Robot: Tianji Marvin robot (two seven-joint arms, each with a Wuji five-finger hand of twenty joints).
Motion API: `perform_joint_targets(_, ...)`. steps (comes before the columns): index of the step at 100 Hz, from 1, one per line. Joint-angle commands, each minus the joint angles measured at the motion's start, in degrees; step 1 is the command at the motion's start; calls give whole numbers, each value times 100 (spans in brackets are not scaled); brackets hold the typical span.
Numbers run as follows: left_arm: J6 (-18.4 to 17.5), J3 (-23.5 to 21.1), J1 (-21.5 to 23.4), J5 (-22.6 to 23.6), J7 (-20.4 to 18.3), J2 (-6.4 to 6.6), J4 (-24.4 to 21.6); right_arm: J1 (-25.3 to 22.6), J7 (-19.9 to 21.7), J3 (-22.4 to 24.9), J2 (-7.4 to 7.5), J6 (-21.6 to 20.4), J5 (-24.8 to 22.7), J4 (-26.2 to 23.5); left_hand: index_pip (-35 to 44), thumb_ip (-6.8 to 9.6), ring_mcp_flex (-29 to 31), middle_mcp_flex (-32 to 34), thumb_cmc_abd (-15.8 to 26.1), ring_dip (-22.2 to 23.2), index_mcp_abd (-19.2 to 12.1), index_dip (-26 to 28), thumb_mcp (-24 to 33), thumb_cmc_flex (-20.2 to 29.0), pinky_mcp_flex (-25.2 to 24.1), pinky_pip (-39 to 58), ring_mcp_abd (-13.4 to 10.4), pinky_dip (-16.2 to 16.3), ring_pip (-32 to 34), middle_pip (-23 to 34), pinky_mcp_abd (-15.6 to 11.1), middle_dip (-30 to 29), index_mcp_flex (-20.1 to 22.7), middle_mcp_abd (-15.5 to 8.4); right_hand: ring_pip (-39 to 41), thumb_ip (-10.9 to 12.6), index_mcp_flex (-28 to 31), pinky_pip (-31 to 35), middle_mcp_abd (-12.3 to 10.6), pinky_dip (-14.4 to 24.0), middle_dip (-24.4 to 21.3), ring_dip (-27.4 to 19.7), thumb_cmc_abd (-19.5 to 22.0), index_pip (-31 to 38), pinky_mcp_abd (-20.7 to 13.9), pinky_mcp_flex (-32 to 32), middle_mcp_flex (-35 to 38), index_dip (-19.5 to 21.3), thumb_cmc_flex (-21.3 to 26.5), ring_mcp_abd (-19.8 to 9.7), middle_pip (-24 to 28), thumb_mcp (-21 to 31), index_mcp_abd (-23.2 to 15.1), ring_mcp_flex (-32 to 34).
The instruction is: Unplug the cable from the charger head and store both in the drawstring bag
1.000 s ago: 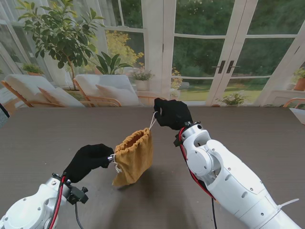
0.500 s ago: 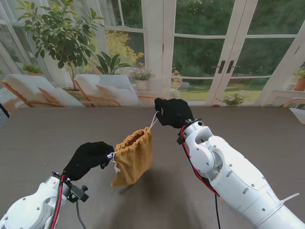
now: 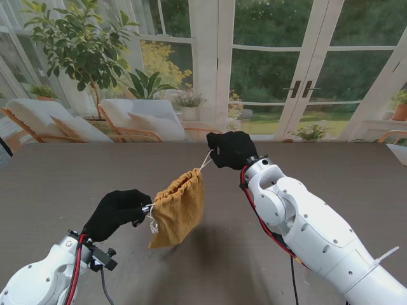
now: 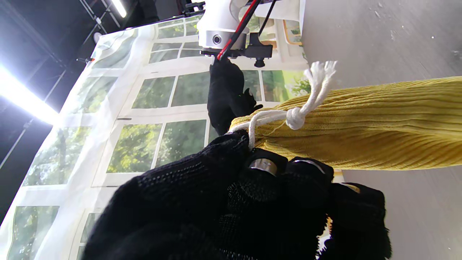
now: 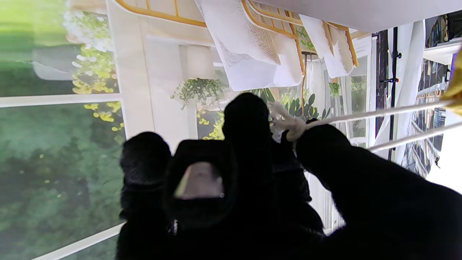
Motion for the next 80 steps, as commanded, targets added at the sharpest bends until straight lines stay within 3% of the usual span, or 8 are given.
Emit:
perform_joint_targets(1,12,-39,67,-25,-140,7,-92,35,95,-13,14,24,-45,45,3863,842,399,386,798,-7,-438,563,977,480,157,437,714,-72,571,283,-460,-5,1460,-83,162,-39,68,121,78,-179,96,71,92,-5,-151,2467,317,83,126,-556,74,161,-104,49)
perform_joint_targets(80,-113,-187,345,-172,-193,15,-337,282,281,-175,62,86,-162,374,3851,861,381,377,800,-8,-395,603,983,513,112,435,730,-79,589,335,-482,4,1512,-93,131,-31,46,92,24,-201,114,64,126,-41,-214,2460,305,163,108,-598,67,116,-214,50)
